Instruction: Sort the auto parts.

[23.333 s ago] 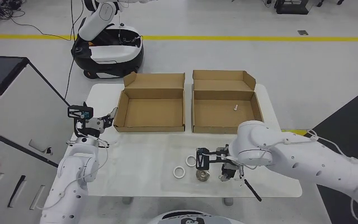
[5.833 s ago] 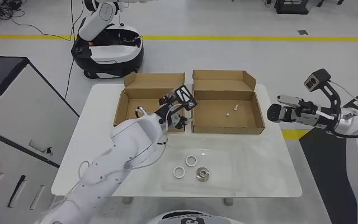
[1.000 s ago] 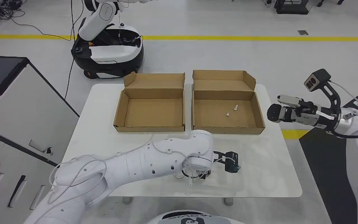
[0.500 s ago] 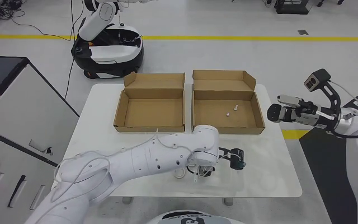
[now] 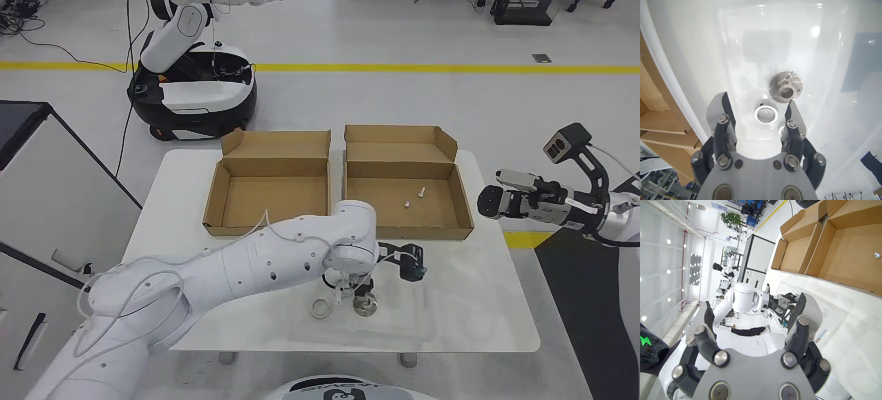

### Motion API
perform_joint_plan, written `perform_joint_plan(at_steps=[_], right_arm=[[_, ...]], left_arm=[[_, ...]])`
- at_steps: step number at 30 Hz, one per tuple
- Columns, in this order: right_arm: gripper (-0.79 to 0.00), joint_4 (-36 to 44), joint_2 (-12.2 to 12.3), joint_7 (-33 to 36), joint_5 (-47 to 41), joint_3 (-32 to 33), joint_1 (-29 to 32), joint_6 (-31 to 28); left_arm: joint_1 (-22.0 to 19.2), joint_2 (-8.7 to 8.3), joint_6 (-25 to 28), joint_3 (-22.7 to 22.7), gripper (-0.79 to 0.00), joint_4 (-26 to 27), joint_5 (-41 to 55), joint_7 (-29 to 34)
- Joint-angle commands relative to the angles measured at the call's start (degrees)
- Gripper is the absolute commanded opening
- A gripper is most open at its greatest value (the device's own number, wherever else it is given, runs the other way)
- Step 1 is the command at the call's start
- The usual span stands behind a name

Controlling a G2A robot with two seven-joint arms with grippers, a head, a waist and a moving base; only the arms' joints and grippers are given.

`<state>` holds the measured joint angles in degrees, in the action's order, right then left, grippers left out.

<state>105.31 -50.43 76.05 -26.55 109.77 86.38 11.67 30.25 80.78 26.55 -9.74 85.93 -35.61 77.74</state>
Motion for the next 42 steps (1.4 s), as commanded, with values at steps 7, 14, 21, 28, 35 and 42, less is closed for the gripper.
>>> perform_joint_plan(at_steps=[7,14,21,28,35,42], right_arm=[[0.0,0.0,0.0,0.0,0.0,0.0,0.0,0.0],[0.0,0.0,0.0,0.0,0.0,0.0,0.0,0.0],[0.0,0.0,0.0,0.0,0.0,0.0,0.0,0.0],[0.0,0.0,0.0,0.0,0.0,0.0,0.0,0.0],[0.0,0.0,0.0,0.0,0.0,0.0,0.0,0.0],[0.0,0.0,0.0,0.0,0.0,0.0,0.0,0.0]], left_arm=[[0.2,-0.81,0.4,0.0,0.0,0.4,-0.5,-0.4],[0.2,-0.81,0.4,0.0,0.0,0.4,-0.5,-0.4],[0.2,-0.81,0.4,0.0,0.0,0.4,-0.5,-0.4],[1.7,-1.37,1.1,-0.6,0.0,0.3,-1.6,-2.3],[2.4,-1.9,2.1,-0.8,0.0,0.3,-1.2,-2.1],[3.1,-1.81,2.2,0.0,0.0,0.7,-1.2,-2.2]])
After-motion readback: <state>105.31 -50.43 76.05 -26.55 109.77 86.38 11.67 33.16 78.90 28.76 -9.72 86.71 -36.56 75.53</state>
